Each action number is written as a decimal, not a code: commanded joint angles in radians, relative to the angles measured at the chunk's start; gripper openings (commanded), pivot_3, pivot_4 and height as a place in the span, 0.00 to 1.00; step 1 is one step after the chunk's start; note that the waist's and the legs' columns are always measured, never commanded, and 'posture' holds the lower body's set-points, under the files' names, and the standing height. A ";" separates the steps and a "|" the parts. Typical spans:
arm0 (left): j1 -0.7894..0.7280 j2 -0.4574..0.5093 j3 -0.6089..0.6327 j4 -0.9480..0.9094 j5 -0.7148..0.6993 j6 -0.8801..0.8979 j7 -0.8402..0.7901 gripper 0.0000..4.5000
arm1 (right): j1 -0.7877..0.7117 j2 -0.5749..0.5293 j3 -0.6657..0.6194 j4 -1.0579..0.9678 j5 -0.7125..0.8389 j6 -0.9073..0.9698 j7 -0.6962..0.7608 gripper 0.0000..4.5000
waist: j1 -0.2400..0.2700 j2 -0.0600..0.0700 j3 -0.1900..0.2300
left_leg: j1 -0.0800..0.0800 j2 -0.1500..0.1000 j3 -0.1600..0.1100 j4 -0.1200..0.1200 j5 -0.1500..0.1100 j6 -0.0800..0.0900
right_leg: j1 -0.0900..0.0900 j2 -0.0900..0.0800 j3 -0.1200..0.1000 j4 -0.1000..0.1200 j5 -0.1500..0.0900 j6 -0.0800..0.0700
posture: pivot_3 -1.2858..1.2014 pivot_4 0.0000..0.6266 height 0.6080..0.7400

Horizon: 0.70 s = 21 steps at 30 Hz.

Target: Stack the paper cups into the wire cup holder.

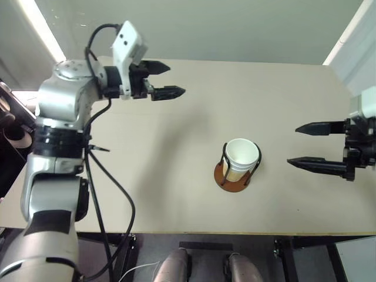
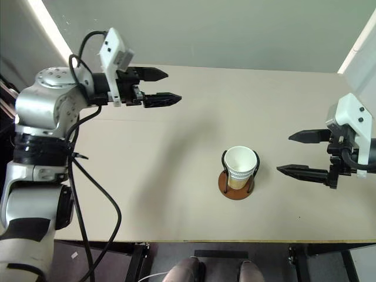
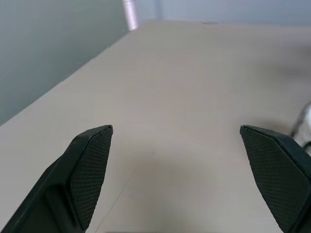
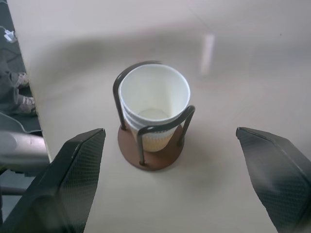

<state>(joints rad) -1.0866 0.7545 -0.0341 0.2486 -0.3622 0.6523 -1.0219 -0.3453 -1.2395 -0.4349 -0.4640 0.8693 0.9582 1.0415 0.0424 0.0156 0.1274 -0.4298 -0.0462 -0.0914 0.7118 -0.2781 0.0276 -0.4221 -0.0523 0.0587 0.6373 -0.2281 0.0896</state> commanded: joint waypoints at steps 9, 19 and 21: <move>0.072 0.027 0.091 -0.124 -0.021 0.074 0.081 1.00 | -0.019 -0.011 0.017 0.063 -0.034 -0.034 -0.011 1.00 | 0.004 0.000 0.000 | 0.007 0.000 -0.001 -0.001 0.000 -0.001 | 0.008 0.000 0.000 -0.001 0.000 0.000 | 0.52 0.24 1.00; 0.065 -0.046 0.082 -0.109 -0.017 0.066 0.097 1.00 | 0.008 -0.013 -0.002 0.071 -0.069 -0.048 -0.009 1.00 | 0.001 0.000 0.000 | 0.008 0.000 -0.001 -0.003 0.000 -0.001 | 0.008 0.000 0.000 0.000 0.000 0.000 | 0.52 0.24 1.00; 0.072 -0.052 0.082 -0.118 -0.017 0.068 0.099 1.00 | 0.011 -0.015 -0.004 0.074 -0.073 -0.051 -0.006 1.00 | 0.001 0.000 0.000 | 0.008 0.000 -0.001 -0.003 0.000 -0.001 | 0.008 0.000 0.000 0.000 0.000 0.000 | 0.52 0.24 1.00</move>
<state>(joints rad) -1.0031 0.6986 0.0328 0.1579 -0.3694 0.7343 -0.9285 -0.3319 -1.2374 -0.4106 -0.3912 0.8024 0.9222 1.0314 0.0436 0.0155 0.1275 -0.4217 -0.0458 -0.0919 0.7089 -0.2777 0.0268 -0.4144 -0.0522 0.0590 0.6369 -0.2283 0.0891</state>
